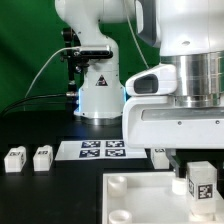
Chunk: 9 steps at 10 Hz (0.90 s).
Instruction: Assemble one leg
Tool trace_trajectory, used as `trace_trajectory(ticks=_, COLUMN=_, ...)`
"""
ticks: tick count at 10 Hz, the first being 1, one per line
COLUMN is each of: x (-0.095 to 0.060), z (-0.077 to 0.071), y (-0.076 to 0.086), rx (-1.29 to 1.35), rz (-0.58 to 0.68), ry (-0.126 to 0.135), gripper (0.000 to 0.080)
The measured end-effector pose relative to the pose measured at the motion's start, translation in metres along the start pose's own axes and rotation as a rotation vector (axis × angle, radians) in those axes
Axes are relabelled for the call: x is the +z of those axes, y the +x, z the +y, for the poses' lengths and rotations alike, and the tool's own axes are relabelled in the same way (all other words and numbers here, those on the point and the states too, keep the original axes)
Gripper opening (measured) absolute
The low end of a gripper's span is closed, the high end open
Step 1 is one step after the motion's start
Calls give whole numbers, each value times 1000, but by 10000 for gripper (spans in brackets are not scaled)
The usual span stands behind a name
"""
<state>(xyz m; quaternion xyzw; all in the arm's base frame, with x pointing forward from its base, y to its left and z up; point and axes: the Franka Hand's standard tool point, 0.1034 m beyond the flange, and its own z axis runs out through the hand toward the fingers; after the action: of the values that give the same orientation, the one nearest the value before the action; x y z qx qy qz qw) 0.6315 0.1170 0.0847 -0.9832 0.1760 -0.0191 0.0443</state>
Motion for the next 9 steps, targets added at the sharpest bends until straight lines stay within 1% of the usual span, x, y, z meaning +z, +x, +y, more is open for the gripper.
trace_trajectory(ticks=1, x=0, z=0, y=0, rx=66, rz=-1, ry=2, gripper=292)
trace_trajectory(ticks=3, x=0, z=1, y=1, rx=268, rz=-3, ry=6, gripper=292)
trace_trajectory(ticks=5, x=-1, z=2, y=2, rx=762, rz=-27, ry=16, gripper=292)
trace_trajectory(ticks=6, x=0, z=4, y=3, rx=982, rz=-36, ry=26, gripper=292)
trace_trajectory(ticks=7, x=2, z=7, y=3, rx=1119, rz=-51, ry=48, gripper=292)
trace_trajectory(ticks=8, x=2, z=8, y=3, rx=1216, rz=-60, ry=51, gripper=294)
trace_trajectory(ticks=9, x=2, z=8, y=3, rx=1240, rz=-61, ry=50, gripper=294)
